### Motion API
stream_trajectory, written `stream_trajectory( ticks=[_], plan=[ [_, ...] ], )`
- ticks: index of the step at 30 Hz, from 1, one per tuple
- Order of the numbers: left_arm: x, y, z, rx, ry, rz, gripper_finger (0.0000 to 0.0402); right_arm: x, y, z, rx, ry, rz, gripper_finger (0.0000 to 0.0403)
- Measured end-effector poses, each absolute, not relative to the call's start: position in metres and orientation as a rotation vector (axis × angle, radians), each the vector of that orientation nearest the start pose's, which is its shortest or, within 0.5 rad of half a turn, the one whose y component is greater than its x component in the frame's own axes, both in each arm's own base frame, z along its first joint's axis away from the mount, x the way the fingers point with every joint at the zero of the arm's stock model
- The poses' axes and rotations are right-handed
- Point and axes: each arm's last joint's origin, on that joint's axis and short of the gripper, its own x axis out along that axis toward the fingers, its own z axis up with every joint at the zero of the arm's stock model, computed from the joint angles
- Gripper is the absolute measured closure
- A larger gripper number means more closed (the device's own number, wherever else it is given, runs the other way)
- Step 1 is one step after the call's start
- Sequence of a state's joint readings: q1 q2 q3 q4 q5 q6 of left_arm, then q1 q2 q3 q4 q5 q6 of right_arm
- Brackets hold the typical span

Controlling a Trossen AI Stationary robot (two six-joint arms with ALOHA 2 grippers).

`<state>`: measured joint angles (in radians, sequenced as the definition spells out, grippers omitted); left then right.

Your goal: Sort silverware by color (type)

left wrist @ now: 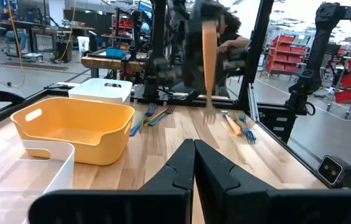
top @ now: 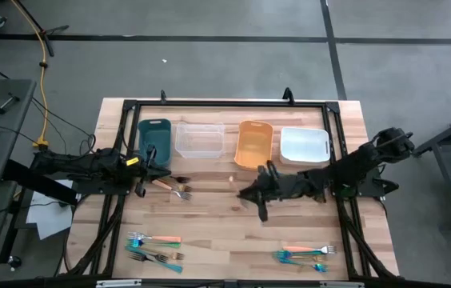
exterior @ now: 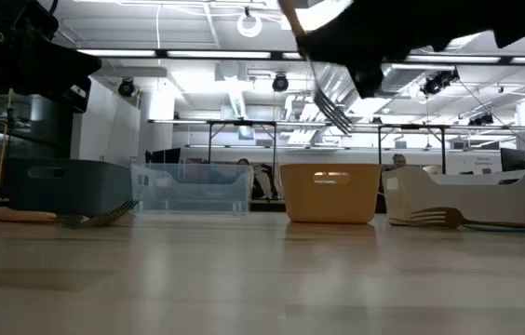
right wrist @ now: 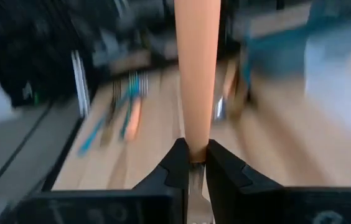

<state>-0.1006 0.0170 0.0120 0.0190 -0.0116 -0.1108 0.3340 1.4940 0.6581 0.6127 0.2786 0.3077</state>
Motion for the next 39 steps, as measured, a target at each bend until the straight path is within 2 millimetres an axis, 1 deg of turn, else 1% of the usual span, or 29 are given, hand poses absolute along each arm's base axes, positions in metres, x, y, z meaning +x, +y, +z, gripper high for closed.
stream_trajectory(
  ticks=[2, 6, 23, 26, 31, 33, 36, 39],
  plan=[
    [0.098, -0.010, 0.168, -0.112, -0.009, -0.090, 0.0401, 0.289, 0.085, 0.207, 0.198, 0.153, 0.015, 0.0377],
    [0.098, -0.010, 0.168, -0.112, -0.009, -0.090, 0.0401, 0.291, 0.078, 0.212, 0.150, 0.100, -0.002, 0.0377],
    [0.098, -0.010, 0.168, -0.112, -0.012, -0.090, 0.0401, 0.291, 0.076, 0.212, 0.094, 0.096, -0.002, 0.0377],
    [0.097, -0.009, 0.173, -0.122, -0.065, -0.093, 0.0401, 0.291, 0.076, 0.212, 0.077, 0.096, -0.001, 0.0377],
    [0.096, -0.009, 0.182, -0.227, -0.144, -0.105, 0.0401, 0.291, 0.076, 0.212, 0.059, 0.097, -0.001, 0.0377],
    [0.096, -0.009, 0.185, -0.234, -0.177, -0.104, 0.0401, 0.291, 0.076, 0.212, 0.057, 0.097, 0.000, 0.0377],
    [0.094, -0.007, 0.193, -0.221, -0.273, -0.050, 0.0401, 0.291, 0.076, 0.212, 0.042, 0.097, 0.000, 0.0377],
    [0.093, -0.005, 0.200, -0.277, -0.354, -0.005, 0.0401, 0.292, 0.075, 0.212, 0.038, 0.096, -0.003, 0.0377]
  ],
)
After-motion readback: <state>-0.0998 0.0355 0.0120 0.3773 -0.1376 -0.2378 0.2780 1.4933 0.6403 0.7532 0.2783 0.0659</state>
